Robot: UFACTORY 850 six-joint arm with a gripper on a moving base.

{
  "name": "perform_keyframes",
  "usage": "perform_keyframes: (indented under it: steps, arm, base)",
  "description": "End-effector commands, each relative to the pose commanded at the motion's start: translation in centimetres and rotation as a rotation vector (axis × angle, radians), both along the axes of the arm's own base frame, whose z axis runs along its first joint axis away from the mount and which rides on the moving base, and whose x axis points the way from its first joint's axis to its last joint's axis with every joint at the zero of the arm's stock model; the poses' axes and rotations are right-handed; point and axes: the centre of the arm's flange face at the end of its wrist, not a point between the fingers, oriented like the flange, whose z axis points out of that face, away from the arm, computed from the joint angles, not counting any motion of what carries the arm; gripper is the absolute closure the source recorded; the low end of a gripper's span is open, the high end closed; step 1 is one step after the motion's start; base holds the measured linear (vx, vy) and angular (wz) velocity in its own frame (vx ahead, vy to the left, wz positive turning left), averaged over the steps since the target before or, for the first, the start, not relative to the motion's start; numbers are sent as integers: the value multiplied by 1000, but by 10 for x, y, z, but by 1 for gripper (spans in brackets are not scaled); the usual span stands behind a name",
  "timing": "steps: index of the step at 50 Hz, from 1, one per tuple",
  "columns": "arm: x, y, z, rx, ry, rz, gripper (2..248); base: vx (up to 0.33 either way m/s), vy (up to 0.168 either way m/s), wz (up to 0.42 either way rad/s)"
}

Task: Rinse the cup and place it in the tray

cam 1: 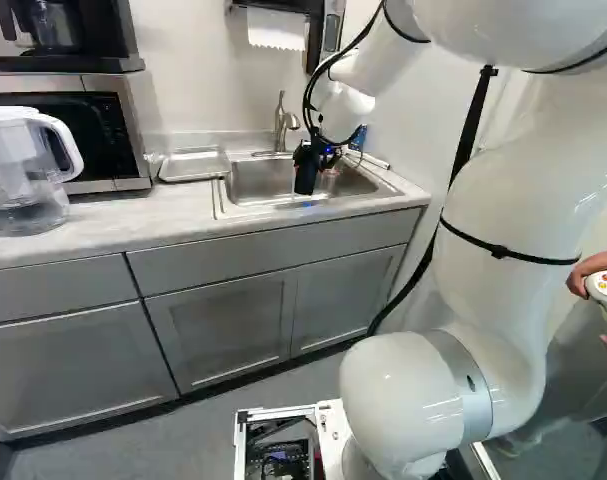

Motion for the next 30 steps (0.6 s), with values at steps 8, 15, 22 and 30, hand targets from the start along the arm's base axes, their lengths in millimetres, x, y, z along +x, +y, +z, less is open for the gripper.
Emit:
perform_keyframes:
  steps: [8, 15, 22, 30]
  arm:
    - [-1, 12, -1, 59, 34, -14, 129]
    - [1, 23, -2, 102, 53, -33, 129]
    - [4, 33, -2, 144, 70, -58, 129]
    - [4, 36, -3, 187, 90, -99, 129]
  base:
    - [0, 0, 0]
    - [0, 0, 0]
    - [0, 0, 0]
    - [0, 0, 0]
